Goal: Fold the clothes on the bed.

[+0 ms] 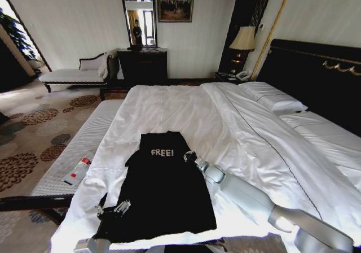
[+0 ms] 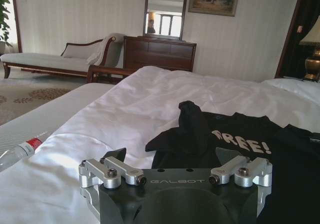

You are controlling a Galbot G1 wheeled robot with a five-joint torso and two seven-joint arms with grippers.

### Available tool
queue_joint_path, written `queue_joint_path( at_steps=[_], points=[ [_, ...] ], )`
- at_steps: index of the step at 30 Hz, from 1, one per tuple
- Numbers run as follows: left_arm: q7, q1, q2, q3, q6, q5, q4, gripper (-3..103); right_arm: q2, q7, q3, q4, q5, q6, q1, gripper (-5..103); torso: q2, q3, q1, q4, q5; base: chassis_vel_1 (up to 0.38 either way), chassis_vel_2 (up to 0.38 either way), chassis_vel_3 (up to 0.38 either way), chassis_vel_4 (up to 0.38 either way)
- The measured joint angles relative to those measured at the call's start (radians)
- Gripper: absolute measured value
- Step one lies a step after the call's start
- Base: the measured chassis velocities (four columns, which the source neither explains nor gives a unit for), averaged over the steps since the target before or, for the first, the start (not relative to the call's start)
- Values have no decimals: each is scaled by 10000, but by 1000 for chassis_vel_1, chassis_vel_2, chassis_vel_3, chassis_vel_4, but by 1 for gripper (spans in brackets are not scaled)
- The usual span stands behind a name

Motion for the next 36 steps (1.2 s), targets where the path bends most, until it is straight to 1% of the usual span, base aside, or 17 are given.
queue_joint_path(
  at_steps=[1, 2, 4, 5, 10, 15, 17, 19, 23, 31, 36],
  points=[
    [0, -5, 7, 4, 5, 0, -12, 103, -14, 42, 69, 16, 137, -56, -2, 0, 0, 0, 0, 0, 0, 0, 0, 0, 0],
    [-2, -16, 15, 14, 14, 0, -33, 101, -43, 165, 229, 58, 491, -205, -12, 0, 0, 0, 0, -1, 0, 0, 0, 0, 0],
    [-2, -27, 20, 35, 19, 1, -74, 101, -56, 364, 516, 89, 885, -419, -62, 0, 0, 0, 1, 0, 1, 0, 0, 0, 0],
    [-2, -27, 20, 35, 19, 1, -74, 101, -56, 364, 516, 89, 885, -419, -62, 0, 0, 0, 1, 0, 1, 0, 0, 0, 0],
    [-4, -33, 16, 98, 21, 27, -129, 100, -33, 913, 1516, 180, 1630, -932, -469, 0, 0, 0, 1, -1, 1, 0, 0, 0, 0],
    [-7, -37, -5, 153, 21, 63, -138, 100, 17, 1177, 1986, 180, 1961, -1124, -636, 0, 0, 0, 0, -1, 1, 0, 0, 0, 0],
    [-7, -10, -48, 194, 16, 111, -182, 98, 73, 1533, 2565, 76, 2457, -1339, -834, 0, 0, 0, 0, -1, 0, 0, 0, 0, 0],
    [-6, 4, -53, 193, 6, 111, -206, 101, 160, 1624, 2753, -38, 2409, -1358, -883, 0, 0, 0, 0, -1, 1, 0, 0, 0, 0],
    [7, 33, -54, 189, 0, 109, -222, 99, 388, 1662, 2994, -423, 2040, -1262, -885, 0, 0, 0, 0, 0, 0, 0, 0, 0, 0],
    [19, 116, -64, 114, 0, 107, -302, 99, 690, 1917, 3174, -931, 1313, -966, -965, 0, 0, 0, 1, 0, 0, 0, 0, 0, 0],
    [6, 81, -64, 134, 0, 120, -314, 99, 687, 2169, 3251, -663, 1230, -1162, -1238, 0, 0, 0, 0, 0, 0, 0, 0, 0, 0]
  ],
)
